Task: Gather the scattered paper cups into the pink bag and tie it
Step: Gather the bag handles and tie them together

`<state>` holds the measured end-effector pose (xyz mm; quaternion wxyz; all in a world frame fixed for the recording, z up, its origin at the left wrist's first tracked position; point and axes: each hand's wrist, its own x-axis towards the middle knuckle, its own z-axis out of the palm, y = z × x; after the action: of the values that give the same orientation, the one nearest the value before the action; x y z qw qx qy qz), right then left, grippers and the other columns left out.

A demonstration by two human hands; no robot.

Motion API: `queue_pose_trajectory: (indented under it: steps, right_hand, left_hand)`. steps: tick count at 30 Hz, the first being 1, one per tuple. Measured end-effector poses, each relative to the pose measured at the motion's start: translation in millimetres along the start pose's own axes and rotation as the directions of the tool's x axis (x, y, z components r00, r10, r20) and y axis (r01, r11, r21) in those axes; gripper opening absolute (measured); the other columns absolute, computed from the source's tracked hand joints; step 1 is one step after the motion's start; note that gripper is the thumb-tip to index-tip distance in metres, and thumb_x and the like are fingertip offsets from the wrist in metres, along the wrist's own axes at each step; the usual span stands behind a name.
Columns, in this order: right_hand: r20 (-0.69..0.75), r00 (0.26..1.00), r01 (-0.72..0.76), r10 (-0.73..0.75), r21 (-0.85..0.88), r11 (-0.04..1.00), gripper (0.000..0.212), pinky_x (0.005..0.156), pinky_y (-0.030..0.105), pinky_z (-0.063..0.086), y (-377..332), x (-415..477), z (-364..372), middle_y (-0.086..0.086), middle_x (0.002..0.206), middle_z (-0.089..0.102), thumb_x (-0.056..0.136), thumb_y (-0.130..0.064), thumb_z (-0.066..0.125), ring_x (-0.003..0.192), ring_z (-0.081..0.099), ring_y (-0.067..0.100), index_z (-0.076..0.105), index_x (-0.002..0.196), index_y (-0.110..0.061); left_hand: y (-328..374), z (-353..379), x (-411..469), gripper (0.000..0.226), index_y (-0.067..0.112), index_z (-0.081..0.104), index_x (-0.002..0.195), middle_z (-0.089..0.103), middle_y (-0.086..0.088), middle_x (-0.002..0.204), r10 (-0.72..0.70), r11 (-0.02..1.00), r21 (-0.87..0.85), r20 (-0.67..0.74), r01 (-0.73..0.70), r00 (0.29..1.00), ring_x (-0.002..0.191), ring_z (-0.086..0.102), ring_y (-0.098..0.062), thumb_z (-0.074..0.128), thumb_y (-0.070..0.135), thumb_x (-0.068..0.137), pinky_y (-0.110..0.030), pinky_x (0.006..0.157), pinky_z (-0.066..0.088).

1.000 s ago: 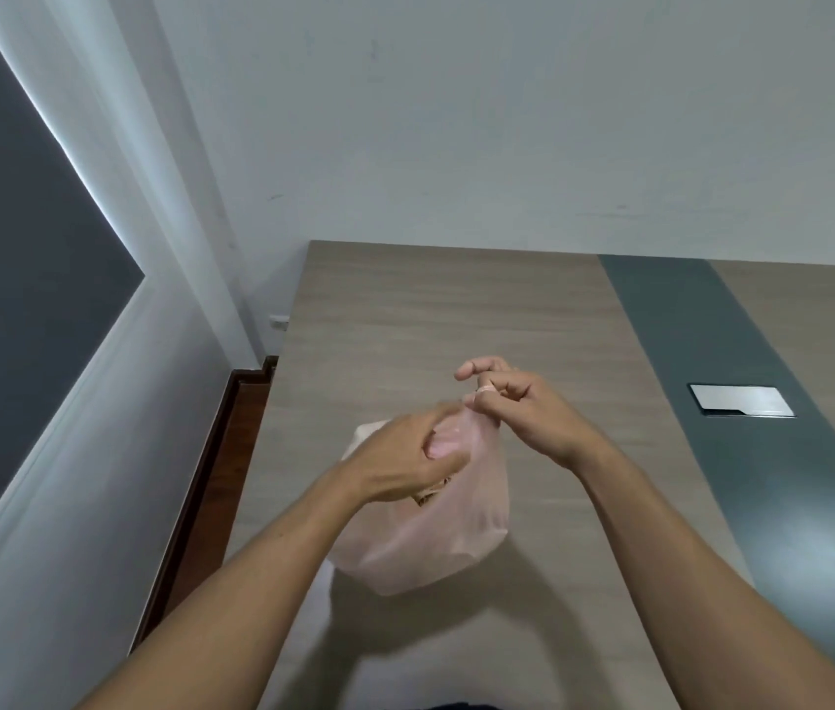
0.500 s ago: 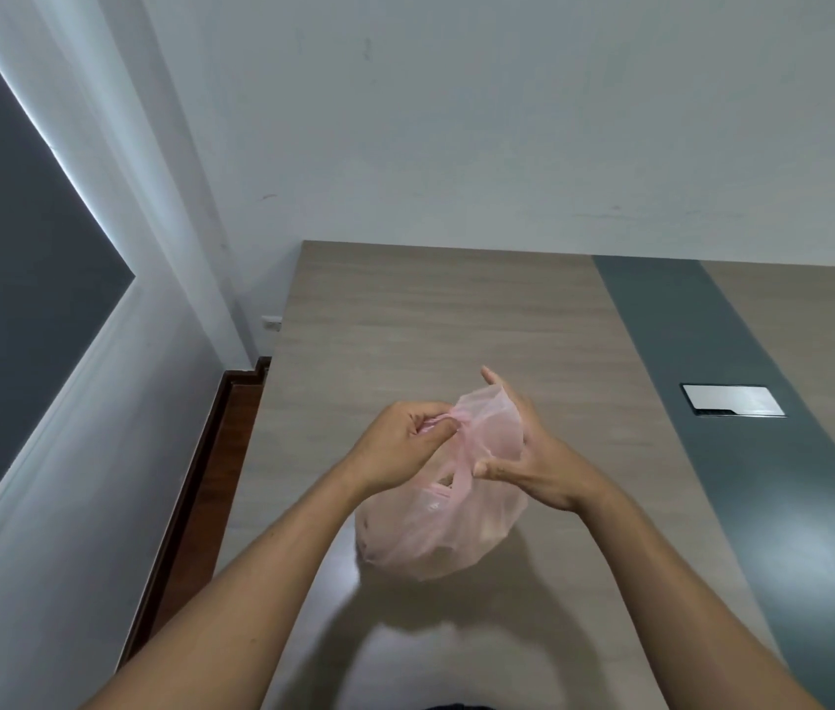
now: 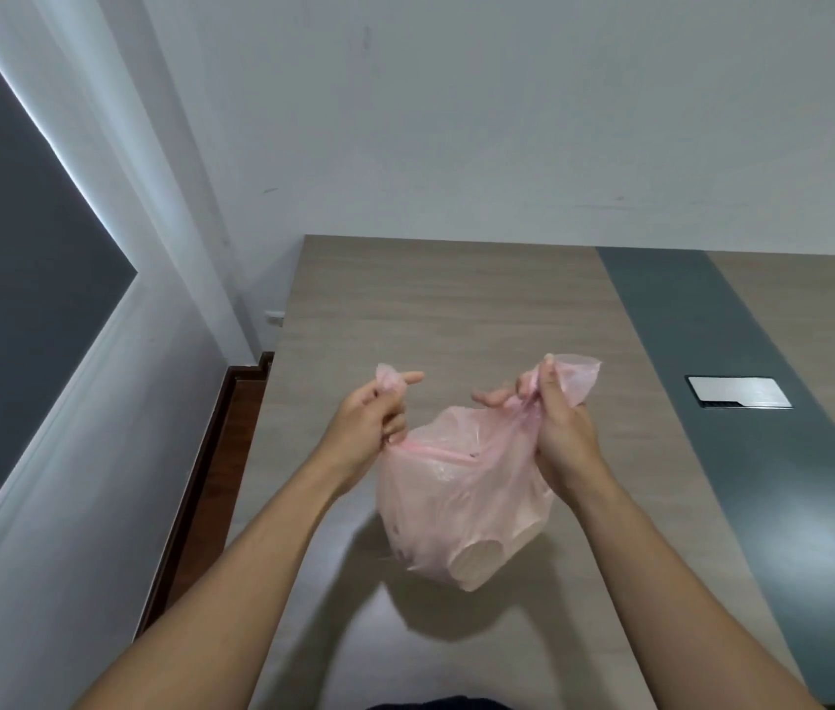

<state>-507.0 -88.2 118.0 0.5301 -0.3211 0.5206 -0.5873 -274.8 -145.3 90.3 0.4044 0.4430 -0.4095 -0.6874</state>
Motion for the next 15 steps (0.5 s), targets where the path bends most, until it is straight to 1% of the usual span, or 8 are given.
queue_pose_trajectory:
  steps: [2,3,4,6,8,11,13,15]
  right_hand:
    - [-0.019,0.999,-0.042,0.046,0.168,0.985,0.056,0.086,0.042,0.064,-7,5,1,0.008,0.061,0.05,0.115,-0.055,0.044,0.056,0.064,0.024,0.054,0.076,-0.017]
    - [-0.021,0.998,-0.056,0.061,0.189,0.98,0.056,0.077,0.038,0.063,-11,7,1,0.001,0.056,0.038,0.116,-0.056,0.043,0.044,0.047,0.018,0.052,0.074,-0.02]
    - [-0.021,0.997,-0.062,0.068,0.209,0.976,0.056,0.068,0.034,0.06,-14,8,2,-0.003,0.054,0.03,0.116,-0.056,0.043,0.041,0.034,0.015,0.051,0.073,-0.022]
    - [-0.015,0.997,-0.074,0.082,0.276,0.958,0.055,0.056,0.029,0.048,-19,10,5,-0.005,0.055,0.024,0.115,-0.057,0.043,0.042,0.024,0.012,0.05,0.073,-0.023]
    - [-0.012,0.996,-0.082,0.092,0.353,0.932,0.054,0.054,0.027,0.043,-25,10,9,-0.006,0.057,0.024,0.115,-0.057,0.044,0.044,0.022,0.011,0.05,0.073,-0.024]
    - [0.019,0.996,-0.084,0.085,0.448,0.89,0.054,0.056,0.026,0.045,-34,11,15,-0.008,0.057,0.026,0.115,-0.057,0.045,0.044,0.024,0.01,0.051,0.073,-0.024]
    - [0.043,0.996,-0.085,0.073,0.483,0.872,0.053,0.058,0.026,0.046,-40,10,19,-0.009,0.057,0.027,0.116,-0.056,0.043,0.044,0.025,0.01,0.05,0.073,-0.024]
    - [0.05,0.996,-0.088,0.073,0.506,0.858,0.053,0.061,0.027,0.047,-44,10,22,-0.009,0.057,0.027,0.116,-0.056,0.042,0.043,0.025,0.011,0.049,0.074,-0.024]
  left_hand:
    - [3,-5,1,0.04,-0.01,0.063,0.142,0.047,-0.001,0.074,-0.013,0.988,-0.152,-0.069,0.003,0.998,0.062,0.048,-0.013,0.036,0.014,0.123,-0.022,0.057,0.049]
    - [4,-8,1,0.042,-0.006,0.067,0.136,0.057,-0.003,0.078,0.002,0.978,-0.207,-0.097,-0.022,0.995,0.07,0.058,-0.017,0.034,0.017,0.124,-0.023,0.065,0.058]
    - [5,-9,1,0.044,-0.001,0.07,0.133,0.068,-0.004,0.086,0.017,0.971,-0.235,-0.126,-0.046,0.992,0.082,0.068,-0.02,0.033,0.023,0.124,-0.026,0.078,0.064]
    - [1,-14,2,0.053,0.008,0.07,0.139,0.081,-0.008,0.117,0.046,0.973,-0.217,-0.164,-0.081,0.985,0.114,0.078,-0.02,0.034,0.043,0.122,-0.034,0.105,0.061]
    - [-10,-20,-6,0.077,0.019,0.061,0.156,0.076,-0.002,0.145,0.055,0.988,-0.135,-0.157,-0.077,0.986,0.135,0.072,-0.014,0.038,0.074,0.107,-0.038,0.118,0.054]
    - [-38,-26,-23,0.105,0.027,0.061,0.154,0.075,0.004,0.147,0.039,0.996,0.078,-0.076,-0.033,0.996,0.14,0.068,-0.013,0.049,0.1,0.08,-0.039,0.121,0.052]
    - [-51,-26,-32,0.11,0.028,0.068,0.145,0.079,0.009,0.141,0.037,0.97,0.239,0.035,-0.044,0.999,0.135,0.071,-0.009,0.055,0.106,0.068,-0.029,0.115,0.055]
    - [-51,-17,-34,0.106,0.03,0.072,0.137,0.08,0.015,0.137,0.032,0.96,0.274,0.08,-0.053,0.996,0.131,0.073,-0.006,0.061,0.107,0.065,-0.024,0.111,0.057]
